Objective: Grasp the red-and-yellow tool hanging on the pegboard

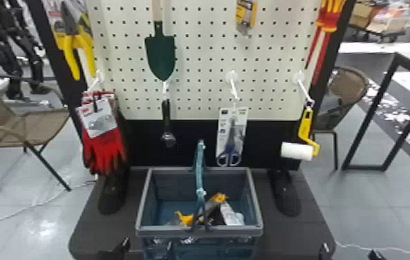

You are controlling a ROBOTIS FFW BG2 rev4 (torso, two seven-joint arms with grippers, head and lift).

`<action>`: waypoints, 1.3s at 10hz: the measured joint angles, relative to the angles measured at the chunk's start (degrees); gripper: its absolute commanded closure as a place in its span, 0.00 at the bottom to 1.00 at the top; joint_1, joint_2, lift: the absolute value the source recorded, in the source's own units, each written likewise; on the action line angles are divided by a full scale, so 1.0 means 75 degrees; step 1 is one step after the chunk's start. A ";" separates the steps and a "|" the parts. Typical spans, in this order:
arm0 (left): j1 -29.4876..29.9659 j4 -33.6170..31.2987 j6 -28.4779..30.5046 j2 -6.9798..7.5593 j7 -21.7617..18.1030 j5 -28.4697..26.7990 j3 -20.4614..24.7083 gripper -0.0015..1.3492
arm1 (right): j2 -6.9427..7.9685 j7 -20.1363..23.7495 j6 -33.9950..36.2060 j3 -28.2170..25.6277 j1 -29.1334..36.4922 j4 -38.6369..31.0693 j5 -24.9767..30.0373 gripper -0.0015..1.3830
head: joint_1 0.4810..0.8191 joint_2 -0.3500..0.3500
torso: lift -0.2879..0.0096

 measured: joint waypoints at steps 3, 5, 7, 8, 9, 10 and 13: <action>0.0002 0.0000 0.0007 0.0000 0.0000 0.0000 0.0003 0.12 | 0.0000 -0.0018 0.0633 0.0000 -0.0084 -0.0805 0.0149 0.09 | 0.20 0.50 | 0.63; 0.0002 0.0000 0.0024 0.0000 0.0000 0.0000 0.0002 0.12 | -0.0147 0.0009 0.2209 0.0000 -0.0469 -0.2135 0.0172 0.09 | 0.20 0.50 | 0.63; 0.0002 0.0000 0.0043 0.0000 0.0000 0.0000 -0.0001 0.12 | -0.0756 0.0426 0.3752 -0.0032 -0.1240 -0.3016 -0.0085 0.09 | 0.20 0.50 | 0.63; -0.0009 0.0000 0.0066 0.0000 0.0000 0.0000 -0.0014 0.12 | -0.0980 0.0917 0.4565 -0.0159 -0.1808 -0.3245 -0.0149 0.09 | 0.20 0.50 | 0.63; -0.0044 0.0000 0.0117 0.0009 0.0000 -0.0001 -0.0049 0.12 | -0.1070 0.1541 0.5281 -0.0374 -0.2440 -0.3364 -0.0066 0.09 | 0.20 0.50 | 0.63; -0.0082 0.0000 0.0181 0.0035 0.0000 -0.0008 -0.0093 0.12 | -0.1087 0.1907 0.5772 -0.0552 -0.3034 -0.3412 0.0149 0.09 | 0.20 0.50 | 0.63; -0.0218 0.0000 0.0364 0.0121 0.0000 -0.0015 -0.0230 0.12 | -0.1160 0.2826 0.6823 -0.0872 -0.4731 -0.3264 0.0711 0.09 | 0.20 0.50 | 0.63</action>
